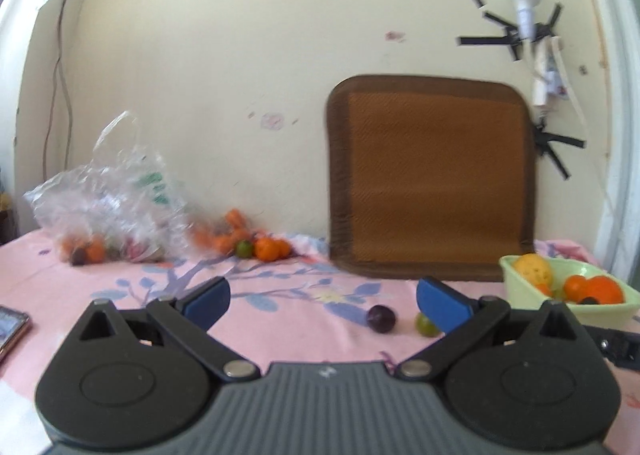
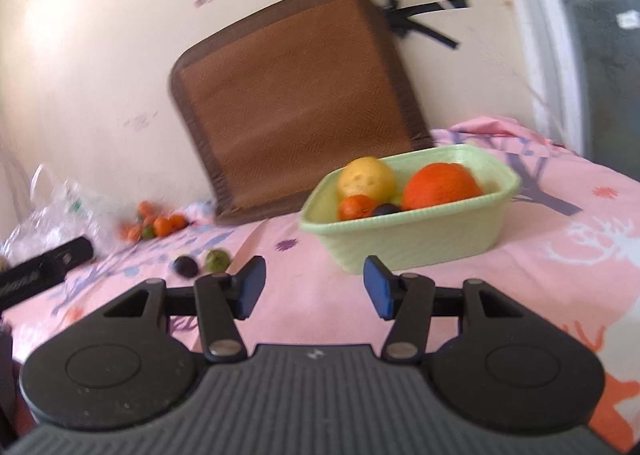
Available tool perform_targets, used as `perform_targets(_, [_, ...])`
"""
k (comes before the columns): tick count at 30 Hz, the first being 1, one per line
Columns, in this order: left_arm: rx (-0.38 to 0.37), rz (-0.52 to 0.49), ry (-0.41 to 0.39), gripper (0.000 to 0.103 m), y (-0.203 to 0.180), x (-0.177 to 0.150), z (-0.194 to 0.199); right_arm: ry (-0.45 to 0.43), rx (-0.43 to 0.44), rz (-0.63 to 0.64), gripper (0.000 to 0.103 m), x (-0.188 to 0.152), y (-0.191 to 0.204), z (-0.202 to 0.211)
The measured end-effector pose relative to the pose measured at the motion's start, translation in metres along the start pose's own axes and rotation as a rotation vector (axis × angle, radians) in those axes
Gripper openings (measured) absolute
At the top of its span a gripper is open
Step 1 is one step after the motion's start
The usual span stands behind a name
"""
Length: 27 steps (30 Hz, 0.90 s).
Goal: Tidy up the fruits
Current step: 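Grasp the dark tomato with the left gripper while the right gripper grasps the green tomato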
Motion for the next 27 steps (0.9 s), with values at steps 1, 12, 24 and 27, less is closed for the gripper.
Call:
perform_targets(1, [0.009,0.023,0.028,0.103,0.006,-0.002,-0.004,0.019,0.023,0.025,0.056,-0.001,0.007,-0.003])
perform_targets(12, [-0.045,0.218,0.192,0.103,0.040,-0.026,-0.030,0.190,0.116,0.311,0.054,-0.006,0.077,-0.092])
perform_targets(24, [-0.109,0.195,0.182,0.102,0.029,-0.020,-0.034,0.231,0.091,0.412,0.030,-0.010,0.080,-0.103])
perform_targets(27, [-0.176,0.117,0.184,0.102,0.009,-0.008,-0.042,0.180,0.108,0.375,0.030,-0.004,0.064,-0.069])
Point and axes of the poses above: each gripper's, at about its wrist camera, not at the fingertips, and z roughly against the way its jaws point, y to its left, x to its top, the point moved 8 cm from there along -z, roughly the way its jaws point, and after that the axes turned 12 degrees about -z, right-handed, at the moved point
